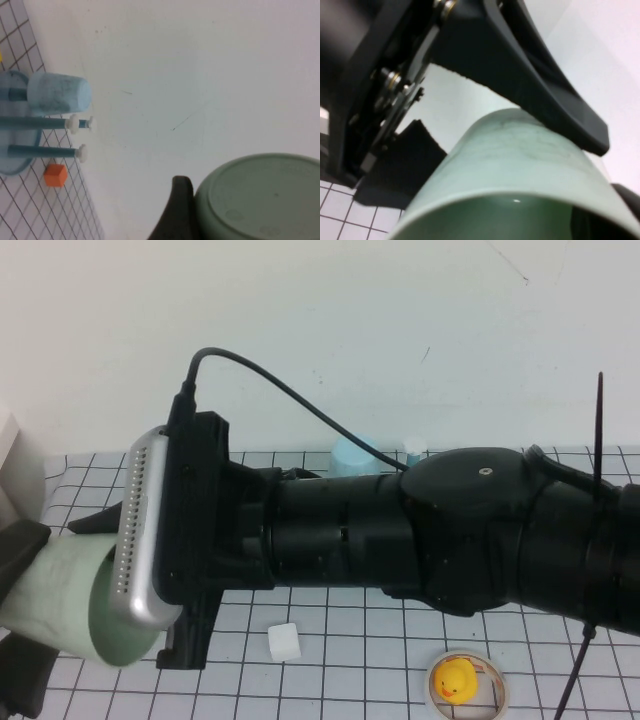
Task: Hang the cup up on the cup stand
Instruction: Adjust the cup with two arms, then place the cup on the cup holder
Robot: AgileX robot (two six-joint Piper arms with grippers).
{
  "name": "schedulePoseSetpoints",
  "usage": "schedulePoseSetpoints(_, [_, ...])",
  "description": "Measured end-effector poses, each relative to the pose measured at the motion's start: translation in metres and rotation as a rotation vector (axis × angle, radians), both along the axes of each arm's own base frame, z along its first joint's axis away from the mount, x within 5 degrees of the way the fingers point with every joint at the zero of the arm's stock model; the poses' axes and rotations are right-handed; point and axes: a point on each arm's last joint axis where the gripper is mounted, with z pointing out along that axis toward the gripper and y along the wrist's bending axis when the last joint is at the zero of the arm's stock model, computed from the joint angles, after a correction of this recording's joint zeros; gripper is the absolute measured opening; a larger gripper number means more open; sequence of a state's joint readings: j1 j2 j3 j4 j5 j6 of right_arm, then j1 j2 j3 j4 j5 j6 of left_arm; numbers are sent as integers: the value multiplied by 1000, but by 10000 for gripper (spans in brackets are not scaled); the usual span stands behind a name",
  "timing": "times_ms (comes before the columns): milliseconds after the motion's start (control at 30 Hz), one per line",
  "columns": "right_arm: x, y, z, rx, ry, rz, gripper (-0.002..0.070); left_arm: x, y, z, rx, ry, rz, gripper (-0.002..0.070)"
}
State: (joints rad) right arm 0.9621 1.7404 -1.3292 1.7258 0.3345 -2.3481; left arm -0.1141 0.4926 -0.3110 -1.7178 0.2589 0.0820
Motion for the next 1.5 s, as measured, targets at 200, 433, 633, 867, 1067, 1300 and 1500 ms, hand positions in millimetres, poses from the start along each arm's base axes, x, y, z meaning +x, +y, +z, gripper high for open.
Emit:
schedulePoseSetpoints(200, [-2,0,-1,-15,1,32,239,0,0,1,103,-47,0,575])
schedulePoseSetpoints(433, [-10,-5,8,-20,-11,72,466,1,3,20,300,-180,27,564])
schedulePoseSetpoints(633, [-15,-18,22,-76,-57,77,480,-1,6,53,499,-347,81,557])
schedulePoseSetpoints(867, [-8,-43,44,-73,-29,-6,480,-4,9,74,626,-441,130,557])
schedulePoseSetpoints(1067, [-6,-77,70,-64,46,-60,425,-5,9,85,792,-534,145,557])
schedulePoseSetpoints(1300, [-24,-135,86,-308,83,-45,67,11,-6,103,1140,-747,37,557])
schedulePoseSetpoints(1500, [-57,-185,101,-504,133,-140,9,40,-25,114,1305,-934,-131,557])
